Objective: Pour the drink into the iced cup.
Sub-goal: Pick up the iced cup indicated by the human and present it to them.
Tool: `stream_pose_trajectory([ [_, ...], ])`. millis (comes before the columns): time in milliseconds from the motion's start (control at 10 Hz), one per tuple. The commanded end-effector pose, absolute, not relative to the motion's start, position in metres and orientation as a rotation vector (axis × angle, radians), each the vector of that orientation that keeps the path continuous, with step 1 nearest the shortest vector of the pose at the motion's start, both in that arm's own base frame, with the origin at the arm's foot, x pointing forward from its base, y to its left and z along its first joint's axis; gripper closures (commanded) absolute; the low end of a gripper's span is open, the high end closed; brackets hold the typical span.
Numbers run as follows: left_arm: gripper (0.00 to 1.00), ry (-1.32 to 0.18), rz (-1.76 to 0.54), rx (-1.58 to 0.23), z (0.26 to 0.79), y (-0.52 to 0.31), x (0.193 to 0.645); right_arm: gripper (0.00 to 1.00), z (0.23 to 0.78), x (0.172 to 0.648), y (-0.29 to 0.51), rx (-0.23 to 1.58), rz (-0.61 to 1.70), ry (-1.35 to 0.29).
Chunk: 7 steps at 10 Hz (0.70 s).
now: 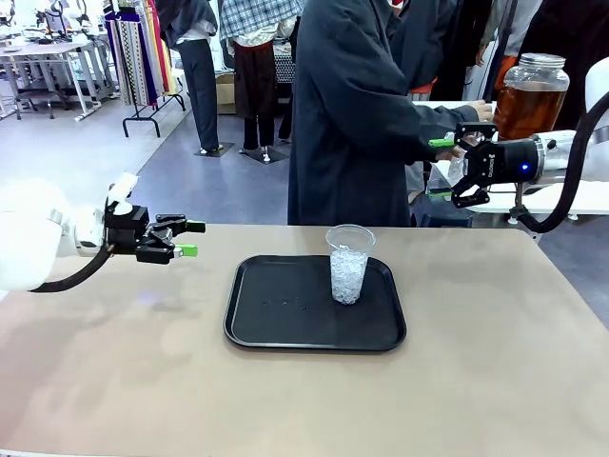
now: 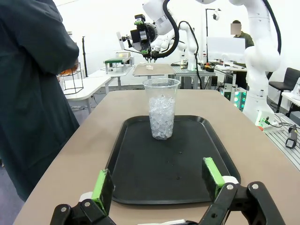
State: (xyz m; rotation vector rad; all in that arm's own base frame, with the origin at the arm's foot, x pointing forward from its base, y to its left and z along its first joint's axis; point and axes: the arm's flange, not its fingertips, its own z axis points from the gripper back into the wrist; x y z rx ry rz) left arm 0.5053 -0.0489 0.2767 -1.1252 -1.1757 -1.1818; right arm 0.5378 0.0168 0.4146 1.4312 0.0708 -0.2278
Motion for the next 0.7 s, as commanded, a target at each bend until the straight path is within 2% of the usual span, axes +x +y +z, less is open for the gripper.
stream_pose_trajectory([
  [0, 0.00, -1.177, -1.182, -1.123, 0.2777, -0.0487, 0.5044, 0.00, 0.4161, 0.5384, 0.0165, 1.431, -0.226, 0.069],
  [600, 0.00, -1.177, -1.182, -1.123, 0.2777, -0.0487, 0.5044, 0.00, 0.4161, 0.5384, 0.0165, 1.431, -0.226, 0.069],
])
